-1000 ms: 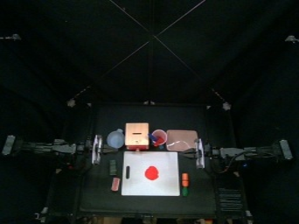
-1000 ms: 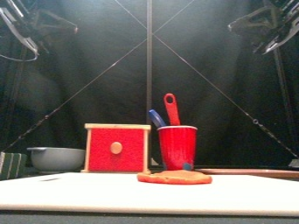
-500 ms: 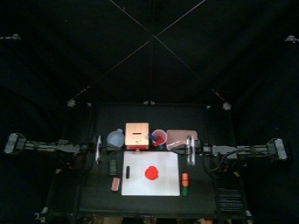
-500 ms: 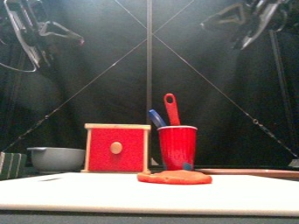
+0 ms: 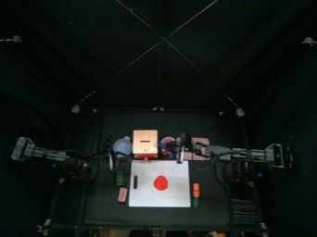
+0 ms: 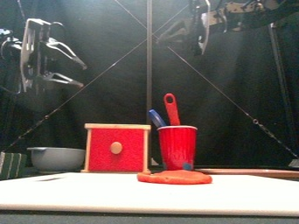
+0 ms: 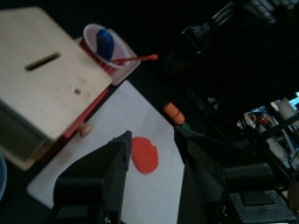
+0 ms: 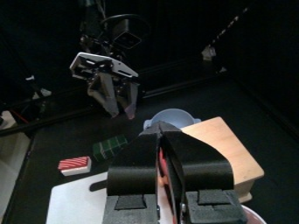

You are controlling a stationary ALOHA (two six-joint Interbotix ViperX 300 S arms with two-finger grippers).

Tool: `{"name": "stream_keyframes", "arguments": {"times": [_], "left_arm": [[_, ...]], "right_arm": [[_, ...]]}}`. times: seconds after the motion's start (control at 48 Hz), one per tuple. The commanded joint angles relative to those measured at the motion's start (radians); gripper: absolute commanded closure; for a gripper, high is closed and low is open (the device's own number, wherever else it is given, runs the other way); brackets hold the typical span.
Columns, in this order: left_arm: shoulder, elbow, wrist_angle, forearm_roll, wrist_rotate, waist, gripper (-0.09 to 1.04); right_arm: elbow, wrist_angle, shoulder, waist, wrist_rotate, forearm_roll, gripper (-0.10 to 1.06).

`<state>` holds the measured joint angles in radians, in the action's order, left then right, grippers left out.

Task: Get the cutter from the drawer then cut the dough then place the extra dough in the bowl
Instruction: Open the drawer

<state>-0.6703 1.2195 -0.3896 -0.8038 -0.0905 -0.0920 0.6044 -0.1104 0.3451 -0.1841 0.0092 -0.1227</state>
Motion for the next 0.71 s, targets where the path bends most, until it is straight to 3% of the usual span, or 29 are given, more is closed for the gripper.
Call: {"name": "stream_keyframes", "arguments": {"times": [0.021, 0.458, 0.708], "left_arm": [[0.054, -0.04, -0.009, -0.086, -0.005, -0.018, 0.13], [0.287, -0.146, -0.037, -0.216, -0.032, -0.029, 0.13], [0.426, -0.195, -0.077, -0.304, -0.043, -0.023, 0.13]], "right_arm": [[-0.1, 0.077, -0.055, -0.021, 0.0, -0.005, 0.95], [-0.385, 0.431, -0.35, -0.091, -0.009, -0.003, 0.95], [-0.522, 0.586, -0.489, -0.097, -0.011, 0.06, 0.95]]}}
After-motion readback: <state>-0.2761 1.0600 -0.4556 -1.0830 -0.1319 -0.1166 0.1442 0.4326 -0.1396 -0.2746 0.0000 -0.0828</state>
